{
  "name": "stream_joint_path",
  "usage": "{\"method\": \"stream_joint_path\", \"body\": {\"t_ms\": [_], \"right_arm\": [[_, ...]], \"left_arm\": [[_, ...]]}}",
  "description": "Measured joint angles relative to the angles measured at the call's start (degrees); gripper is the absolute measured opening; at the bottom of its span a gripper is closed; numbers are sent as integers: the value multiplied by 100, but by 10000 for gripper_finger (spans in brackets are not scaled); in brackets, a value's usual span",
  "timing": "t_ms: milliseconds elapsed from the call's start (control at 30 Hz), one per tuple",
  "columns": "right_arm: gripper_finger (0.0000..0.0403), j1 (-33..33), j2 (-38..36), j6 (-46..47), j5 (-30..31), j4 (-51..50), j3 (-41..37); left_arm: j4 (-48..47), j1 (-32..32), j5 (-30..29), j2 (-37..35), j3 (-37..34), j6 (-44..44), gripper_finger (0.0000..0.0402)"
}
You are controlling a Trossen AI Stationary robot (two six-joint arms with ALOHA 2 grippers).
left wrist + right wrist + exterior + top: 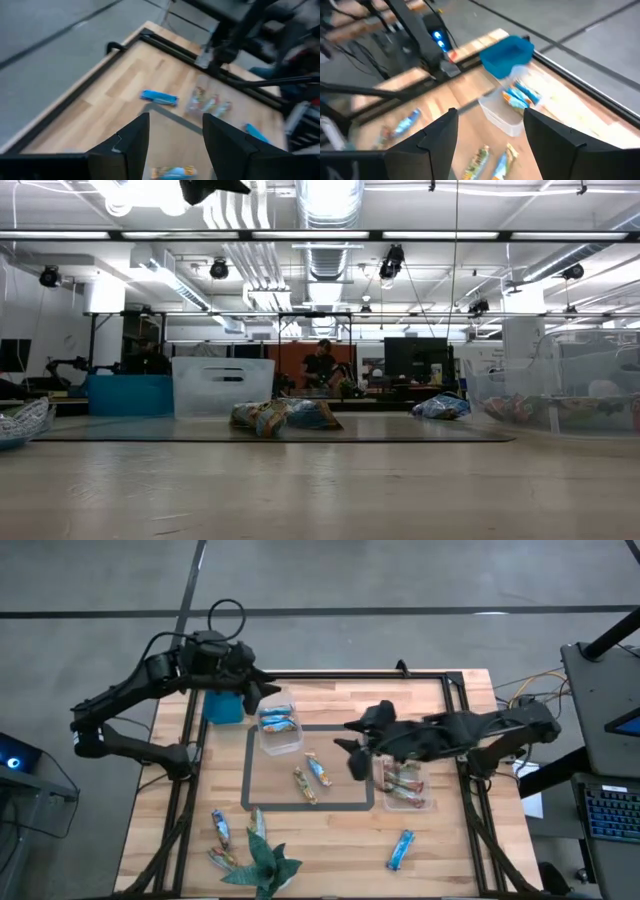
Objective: Pick and place Granola Bars by type
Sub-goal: Put the blue granola bar into the blue bin
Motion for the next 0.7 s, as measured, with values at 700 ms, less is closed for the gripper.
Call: {"method": "stream_joint_path", "body": {"t_ms": [700], "right_arm": [[215, -366, 651, 578, 360, -1770, -2]], "left_arm": [[-98, -1110, 123, -93, -389, -1279, 165]]}}
